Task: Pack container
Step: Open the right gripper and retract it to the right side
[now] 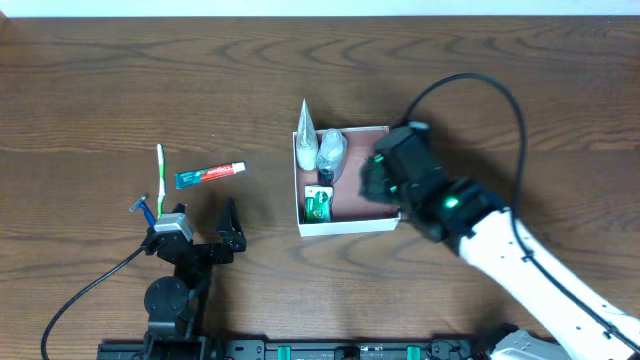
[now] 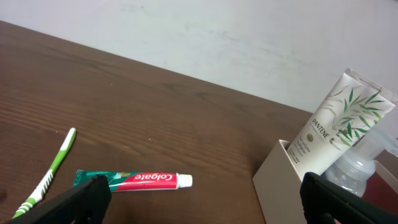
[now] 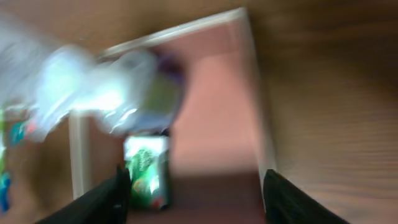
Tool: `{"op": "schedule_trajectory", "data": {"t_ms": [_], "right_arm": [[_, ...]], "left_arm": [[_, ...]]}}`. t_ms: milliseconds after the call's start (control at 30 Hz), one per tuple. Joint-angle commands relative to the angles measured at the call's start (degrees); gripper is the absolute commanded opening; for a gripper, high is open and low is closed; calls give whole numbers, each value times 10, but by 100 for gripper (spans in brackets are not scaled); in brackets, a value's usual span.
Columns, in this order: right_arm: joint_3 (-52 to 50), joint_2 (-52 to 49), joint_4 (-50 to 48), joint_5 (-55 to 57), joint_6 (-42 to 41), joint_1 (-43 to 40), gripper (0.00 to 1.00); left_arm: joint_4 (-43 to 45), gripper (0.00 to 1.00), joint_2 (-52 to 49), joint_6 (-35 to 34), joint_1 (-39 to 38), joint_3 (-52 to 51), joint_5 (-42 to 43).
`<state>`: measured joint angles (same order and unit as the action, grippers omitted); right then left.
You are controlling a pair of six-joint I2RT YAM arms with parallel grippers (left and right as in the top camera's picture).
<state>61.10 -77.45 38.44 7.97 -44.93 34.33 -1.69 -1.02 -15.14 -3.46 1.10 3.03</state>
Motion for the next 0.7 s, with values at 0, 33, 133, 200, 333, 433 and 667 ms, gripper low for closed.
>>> {"op": "schedule_trajectory", "data": {"t_ms": [0, 33, 133, 200, 333, 433, 667], "right_arm": [[1, 24, 16, 21, 10, -72, 80], [1, 28, 21, 21, 14, -98, 87], [1, 30, 35, 21, 17, -173, 99], [1, 30, 48, 21, 18, -225, 99], [1, 30, 57, 21, 33, -309, 99], [1, 30, 57, 21, 39, -358, 99], [1, 30, 60, 21, 39, -401, 99]], "left_arm": [[-21, 98, -1, 5, 3, -9, 0], [-21, 98, -1, 5, 3, -9, 0], [-21, 98, -1, 5, 3, -9, 0], [-21, 98, -1, 5, 3, -9, 0], [-21, 98, -1, 5, 3, -9, 0], [-21, 98, -1, 5, 3, -9, 0], [-21, 98, -1, 5, 3, -9, 0]]}}
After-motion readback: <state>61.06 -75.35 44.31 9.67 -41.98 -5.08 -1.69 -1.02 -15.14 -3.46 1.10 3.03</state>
